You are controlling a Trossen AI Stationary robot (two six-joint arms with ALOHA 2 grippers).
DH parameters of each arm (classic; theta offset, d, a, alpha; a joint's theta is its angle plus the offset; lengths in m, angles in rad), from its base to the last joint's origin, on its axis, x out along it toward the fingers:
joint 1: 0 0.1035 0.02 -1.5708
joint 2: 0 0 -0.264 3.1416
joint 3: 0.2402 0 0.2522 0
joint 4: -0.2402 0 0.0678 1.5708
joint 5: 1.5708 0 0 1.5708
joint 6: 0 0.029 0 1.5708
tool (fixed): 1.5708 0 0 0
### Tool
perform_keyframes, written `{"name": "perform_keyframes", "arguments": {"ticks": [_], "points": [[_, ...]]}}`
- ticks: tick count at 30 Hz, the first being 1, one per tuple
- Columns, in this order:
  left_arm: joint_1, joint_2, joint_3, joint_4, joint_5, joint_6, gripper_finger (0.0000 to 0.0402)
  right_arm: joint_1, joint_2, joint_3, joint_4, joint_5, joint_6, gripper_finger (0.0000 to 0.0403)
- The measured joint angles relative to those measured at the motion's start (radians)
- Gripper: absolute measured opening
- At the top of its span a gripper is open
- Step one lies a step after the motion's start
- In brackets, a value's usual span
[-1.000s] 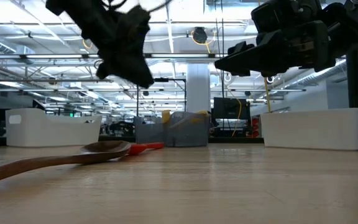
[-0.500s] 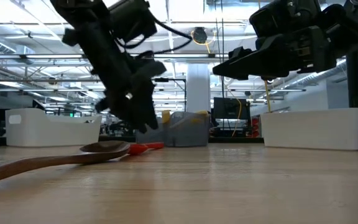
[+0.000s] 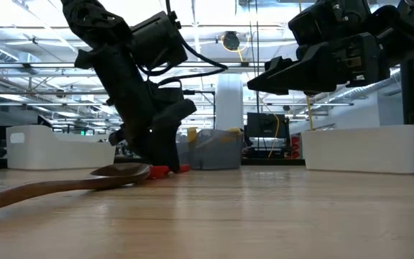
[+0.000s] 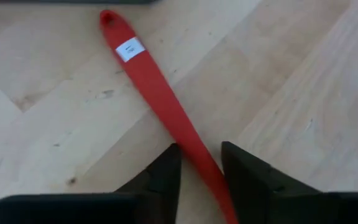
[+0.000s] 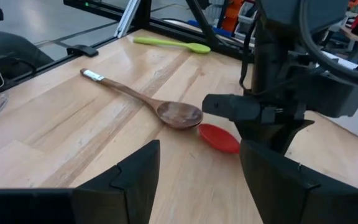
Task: Pick & Place Kitchen Items
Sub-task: Put the red serving spoon into the right white bin
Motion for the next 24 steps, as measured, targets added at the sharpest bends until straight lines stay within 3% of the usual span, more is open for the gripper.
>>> {"name": "perform_keyframes", "arguments": {"ticks": [7,14,19,24], "points": [[0.001,-0.004,-0.002,-0.001,-0.048,0.029,0.0014,0.000,0.000,0.000,0.012,0.000,-0.002,0.0211],[-0.036,-0.028,-0.007,-0.010,-0.046,0.074,0.0015,-0.007,0.000,0.000,0.029,0.013,-0.002,0.0211],[-0.088,-0.086,-0.007,0.003,-0.047,0.221,0.0012,-0.026,0.000,0.000,0.036,0.142,0.004,0.0211],[-0.098,-0.143,-0.006,0.057,-0.064,0.397,0.0012,-0.052,0.000,0.000,0.051,0.151,0.062,0.0212]]}}
